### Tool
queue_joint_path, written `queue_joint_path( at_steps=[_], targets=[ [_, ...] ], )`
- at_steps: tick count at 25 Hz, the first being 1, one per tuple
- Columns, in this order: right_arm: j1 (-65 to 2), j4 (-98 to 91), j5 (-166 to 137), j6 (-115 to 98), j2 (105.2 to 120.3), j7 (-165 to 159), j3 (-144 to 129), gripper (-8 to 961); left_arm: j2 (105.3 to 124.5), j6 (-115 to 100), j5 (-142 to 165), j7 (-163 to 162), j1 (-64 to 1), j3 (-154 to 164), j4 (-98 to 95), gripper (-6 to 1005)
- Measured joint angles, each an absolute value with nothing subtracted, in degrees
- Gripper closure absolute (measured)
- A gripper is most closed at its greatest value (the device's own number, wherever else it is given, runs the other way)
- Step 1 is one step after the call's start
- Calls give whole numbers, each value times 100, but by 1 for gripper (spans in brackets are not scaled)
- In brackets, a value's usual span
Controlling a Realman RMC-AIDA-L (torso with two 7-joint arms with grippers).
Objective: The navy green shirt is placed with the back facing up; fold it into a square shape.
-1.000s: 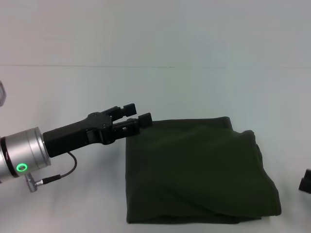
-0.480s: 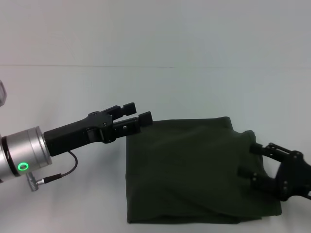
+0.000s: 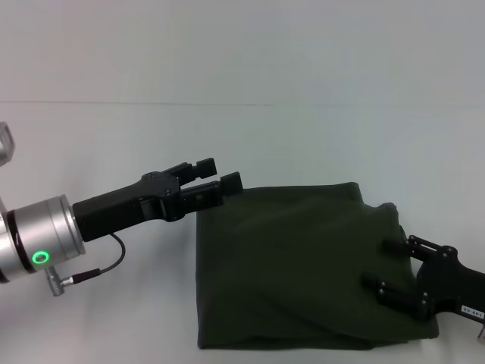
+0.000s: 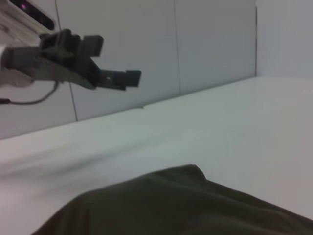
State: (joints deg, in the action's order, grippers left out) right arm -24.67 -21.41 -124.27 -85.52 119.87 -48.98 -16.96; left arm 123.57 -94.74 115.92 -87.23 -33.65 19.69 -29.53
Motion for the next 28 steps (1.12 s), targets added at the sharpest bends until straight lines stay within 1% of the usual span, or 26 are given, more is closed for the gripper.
queue_joint_path(
  at_steps=[16, 23, 25, 28],
  targets=[
    [-2416, -1971, -12428, -7842, 11992, -4845, -1910, 199, 12365, -9465, 11592, -8733, -3375, 1968, -2946, 173],
    [-2286, -2031, -12205, -8280, 11982, -4812, -1800, 200, 12374, -9388, 11594, -8876, -3369, 1957, -2907, 176],
    [-2185, -2066, -12020, -8619, 11966, -4775, -1767, 200, 12356, -9281, 11620, -9289, -3355, 1951, -2898, 176],
    [-2011, -2172, -11827, -9066, 11959, -4713, -1738, 199, 12237, -9112, 11762, -10246, -3322, 1964, -2921, 177]
  ],
)
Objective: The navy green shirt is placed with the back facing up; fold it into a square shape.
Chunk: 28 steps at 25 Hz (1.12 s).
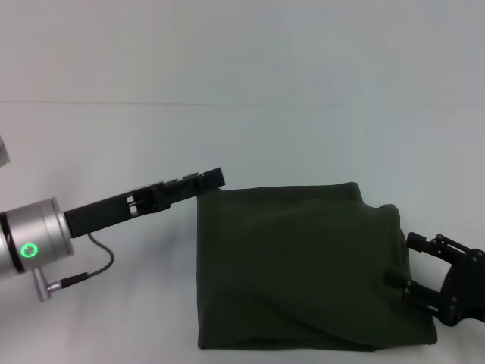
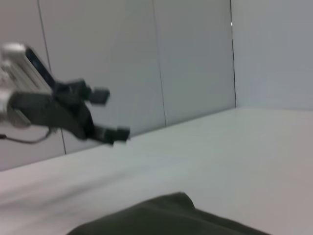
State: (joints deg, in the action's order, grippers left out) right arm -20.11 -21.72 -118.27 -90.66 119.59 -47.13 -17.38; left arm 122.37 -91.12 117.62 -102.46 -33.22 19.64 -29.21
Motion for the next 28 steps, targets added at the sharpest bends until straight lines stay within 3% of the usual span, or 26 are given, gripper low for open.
queue_joint_path(
  at_steps=[8, 28],
  targets=[
    [-1781, -2141, -11799, -9404, 11987, -4254, -1763, 199, 11908, -8827, 13064, -13124, -3513, 1959, -3159, 180],
    [-1721, -2056, -11821, -9539, 11987, -4172, -1846, 199, 11976, -7617, 13560, -13857, -3996, 2991, -2686, 188]
  ],
)
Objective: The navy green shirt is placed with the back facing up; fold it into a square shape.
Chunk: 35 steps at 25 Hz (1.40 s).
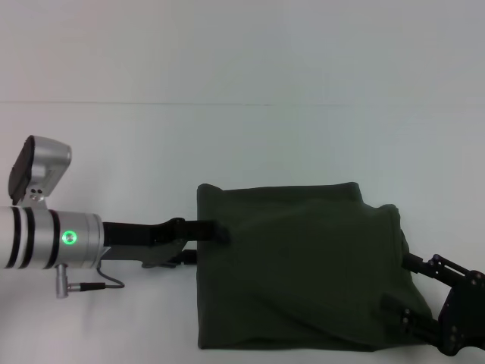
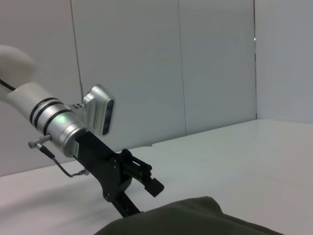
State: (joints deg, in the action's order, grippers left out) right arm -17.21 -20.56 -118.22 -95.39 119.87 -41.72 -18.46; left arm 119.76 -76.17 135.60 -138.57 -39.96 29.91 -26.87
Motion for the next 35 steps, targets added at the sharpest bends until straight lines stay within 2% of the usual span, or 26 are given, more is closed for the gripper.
queue_joint_path(
  at_steps=[8, 14, 24, 29, 35],
  targets=[
    [-1732, -2056, -11818, -9570, 11987, -4200, -1846, 199, 12138, -7469, 13561, -13790, -4225, 3080, -2627, 191],
    [-1741, -2057, -11815, -9586, 11987, -4223, -1833, 199, 12276, -7224, 13304, -13559, -4159, 3075, -2679, 193],
    [-1756, -2057, -11784, -9696, 11987, -4234, -1791, 200, 12272, -6902, 13282, -13505, -4166, 3643, -2699, 197],
    [-1767, -2057, -11777, -9714, 11987, -4237, -1778, 200, 12280, -6898, 13245, -13339, -4152, 3631, -2695, 430],
    [-1790, -2056, -11770, -9715, 11987, -4254, -1759, 199, 12305, -6898, 13219, -13129, -4150, 3614, -2667, 756]
  ],
)
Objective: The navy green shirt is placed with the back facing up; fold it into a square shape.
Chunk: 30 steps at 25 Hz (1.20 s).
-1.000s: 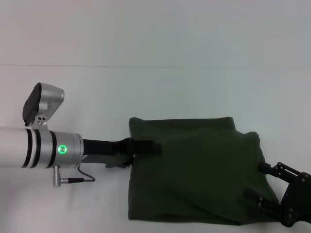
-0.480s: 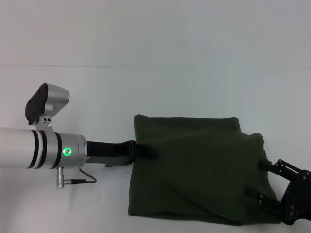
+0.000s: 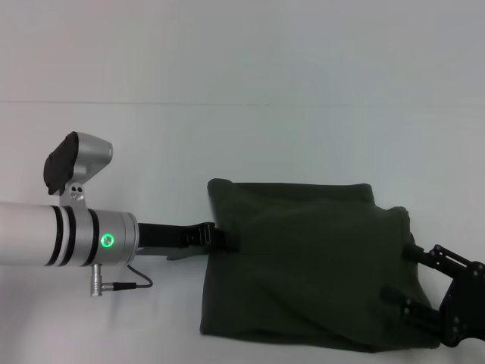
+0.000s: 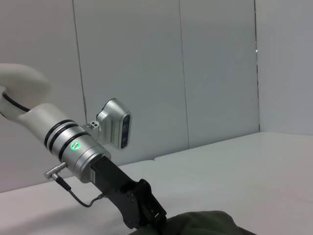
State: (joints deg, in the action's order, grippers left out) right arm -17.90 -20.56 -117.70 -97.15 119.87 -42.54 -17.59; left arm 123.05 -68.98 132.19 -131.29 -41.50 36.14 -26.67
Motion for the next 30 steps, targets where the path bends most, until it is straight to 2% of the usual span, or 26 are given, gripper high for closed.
queue_joint_path(
  at_steps=[2, 15, 30],
  targets=[
    [-1792, -2057, -11768, -9716, 11987, -4254, -1722, 200, 12305, -6899, 13182, -13127, -4136, 3603, -2676, 865],
    [-1881, -2057, -11767, -9673, 11995, -4286, -1636, 201, 12104, -6991, 13139, -13107, -3765, 3089, -2965, 904],
    [-2024, -2057, -11709, -9535, 11987, -4306, -1590, 204, 12152, -7147, 12557, -12265, -3520, 2590, -3092, 917]
  ],
)
